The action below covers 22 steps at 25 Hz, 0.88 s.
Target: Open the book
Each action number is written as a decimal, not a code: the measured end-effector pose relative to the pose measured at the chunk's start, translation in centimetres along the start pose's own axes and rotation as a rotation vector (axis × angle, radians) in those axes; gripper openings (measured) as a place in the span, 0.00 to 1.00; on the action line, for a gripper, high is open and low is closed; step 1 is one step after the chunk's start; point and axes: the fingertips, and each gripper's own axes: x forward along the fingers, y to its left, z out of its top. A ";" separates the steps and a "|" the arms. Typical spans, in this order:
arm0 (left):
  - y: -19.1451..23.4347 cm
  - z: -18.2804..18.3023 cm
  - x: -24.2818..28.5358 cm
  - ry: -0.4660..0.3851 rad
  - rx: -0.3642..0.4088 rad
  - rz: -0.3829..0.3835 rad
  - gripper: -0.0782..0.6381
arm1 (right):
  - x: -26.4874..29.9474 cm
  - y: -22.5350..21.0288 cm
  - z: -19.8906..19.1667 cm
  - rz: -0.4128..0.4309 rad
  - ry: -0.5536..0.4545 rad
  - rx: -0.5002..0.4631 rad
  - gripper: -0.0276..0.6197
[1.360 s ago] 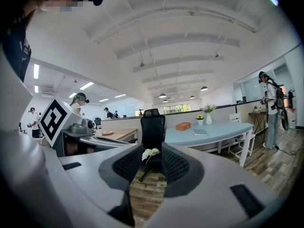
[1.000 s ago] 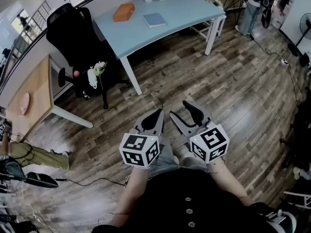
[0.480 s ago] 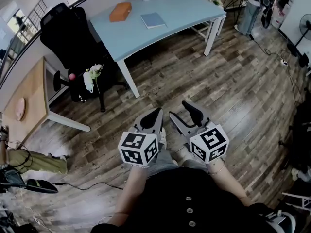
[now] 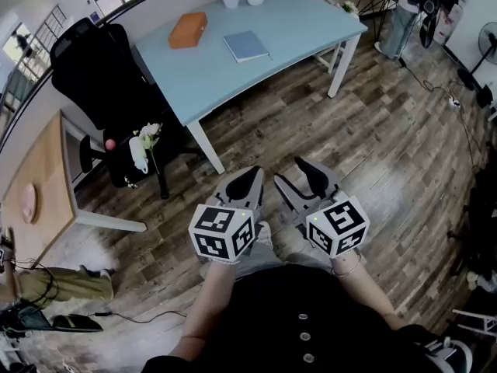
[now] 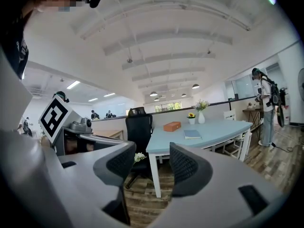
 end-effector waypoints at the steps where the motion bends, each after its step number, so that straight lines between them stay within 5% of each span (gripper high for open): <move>1: 0.8 0.4 0.6 0.001 0.002 -0.005 0.13 | 0.9 -0.4 0.2 -0.005 0.001 0.000 0.38; 10: 7.3 3.6 5.7 0.013 0.016 -0.035 0.13 | 8.6 -3.9 2.0 -0.040 0.003 0.013 0.38; 22: 11.0 4.1 8.3 0.033 -0.030 -0.036 0.13 | 13.5 -5.9 2.5 -0.029 0.052 0.013 0.38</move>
